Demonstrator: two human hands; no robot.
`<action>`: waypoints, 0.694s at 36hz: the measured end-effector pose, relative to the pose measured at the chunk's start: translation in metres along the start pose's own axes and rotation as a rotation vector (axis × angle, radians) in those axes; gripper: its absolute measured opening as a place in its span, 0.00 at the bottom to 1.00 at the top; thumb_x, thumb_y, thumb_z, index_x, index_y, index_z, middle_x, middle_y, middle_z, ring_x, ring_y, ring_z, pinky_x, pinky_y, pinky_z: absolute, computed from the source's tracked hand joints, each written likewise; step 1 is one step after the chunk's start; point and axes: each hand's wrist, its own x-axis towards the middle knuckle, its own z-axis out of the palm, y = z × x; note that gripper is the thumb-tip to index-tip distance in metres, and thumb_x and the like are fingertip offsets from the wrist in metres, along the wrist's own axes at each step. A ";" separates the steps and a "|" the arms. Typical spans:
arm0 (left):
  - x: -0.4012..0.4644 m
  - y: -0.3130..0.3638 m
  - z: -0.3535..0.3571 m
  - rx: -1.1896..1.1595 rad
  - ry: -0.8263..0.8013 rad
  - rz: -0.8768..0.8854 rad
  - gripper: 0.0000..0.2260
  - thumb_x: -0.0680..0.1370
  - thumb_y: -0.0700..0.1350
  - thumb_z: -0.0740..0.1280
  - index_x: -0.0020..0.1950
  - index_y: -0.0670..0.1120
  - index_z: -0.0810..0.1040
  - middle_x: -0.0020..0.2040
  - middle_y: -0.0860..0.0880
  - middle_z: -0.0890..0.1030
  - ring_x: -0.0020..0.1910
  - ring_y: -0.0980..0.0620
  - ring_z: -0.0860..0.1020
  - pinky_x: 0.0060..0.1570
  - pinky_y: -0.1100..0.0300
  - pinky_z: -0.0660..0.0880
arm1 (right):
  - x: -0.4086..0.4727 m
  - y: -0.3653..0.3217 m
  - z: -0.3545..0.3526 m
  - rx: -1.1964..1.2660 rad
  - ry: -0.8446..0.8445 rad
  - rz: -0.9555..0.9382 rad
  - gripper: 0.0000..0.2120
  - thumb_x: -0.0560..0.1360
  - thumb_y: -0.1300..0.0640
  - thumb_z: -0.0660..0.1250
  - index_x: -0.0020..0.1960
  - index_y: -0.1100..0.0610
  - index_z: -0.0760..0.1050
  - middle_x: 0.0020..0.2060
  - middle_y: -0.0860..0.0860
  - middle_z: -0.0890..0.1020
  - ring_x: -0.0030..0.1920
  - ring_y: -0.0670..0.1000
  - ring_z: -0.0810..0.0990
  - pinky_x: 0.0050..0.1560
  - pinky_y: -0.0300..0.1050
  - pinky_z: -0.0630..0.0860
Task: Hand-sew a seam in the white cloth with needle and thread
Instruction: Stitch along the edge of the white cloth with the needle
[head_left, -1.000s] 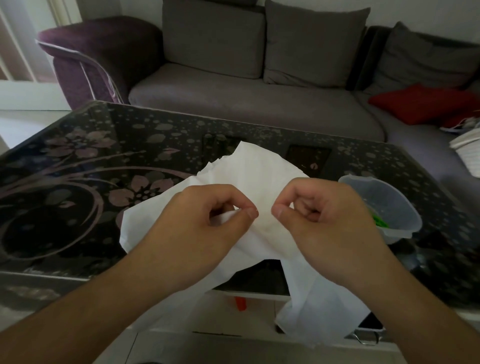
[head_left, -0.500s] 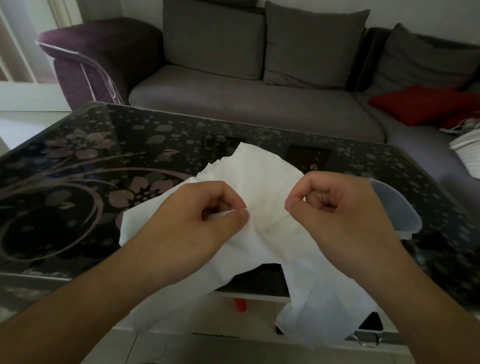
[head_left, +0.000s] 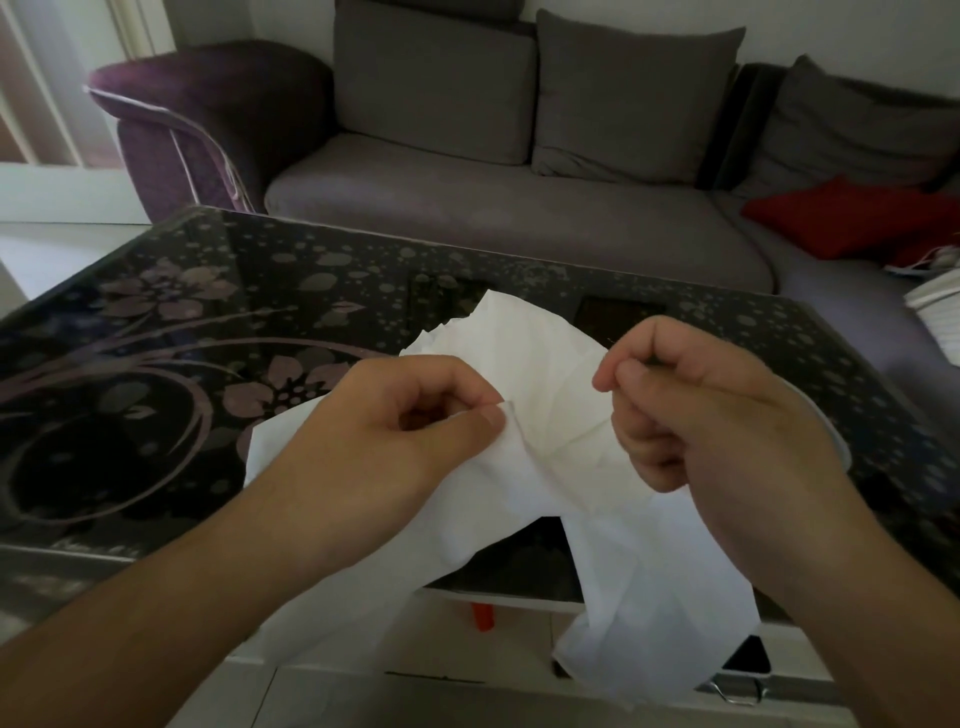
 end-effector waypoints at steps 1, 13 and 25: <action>0.000 0.000 0.000 -0.004 -0.001 0.006 0.07 0.80 0.47 0.70 0.44 0.54 0.86 0.42 0.53 0.85 0.44 0.56 0.83 0.48 0.63 0.74 | -0.001 0.002 0.001 0.027 -0.013 -0.021 0.15 0.85 0.61 0.58 0.45 0.51 0.79 0.26 0.50 0.71 0.25 0.46 0.66 0.26 0.41 0.64; 0.001 0.001 -0.003 -0.037 -0.009 -0.021 0.07 0.80 0.47 0.70 0.46 0.54 0.87 0.44 0.54 0.87 0.47 0.57 0.84 0.51 0.59 0.75 | -0.006 0.002 0.010 0.031 -0.121 -0.051 0.19 0.84 0.64 0.58 0.59 0.43 0.82 0.30 0.50 0.79 0.26 0.44 0.70 0.27 0.34 0.68; 0.002 -0.001 -0.006 -0.060 -0.062 0.014 0.06 0.80 0.48 0.70 0.47 0.53 0.87 0.45 0.50 0.86 0.47 0.52 0.84 0.53 0.53 0.78 | -0.014 -0.006 0.020 -0.047 -0.030 -0.292 0.06 0.73 0.57 0.74 0.40 0.47 0.84 0.43 0.42 0.84 0.43 0.47 0.82 0.40 0.32 0.77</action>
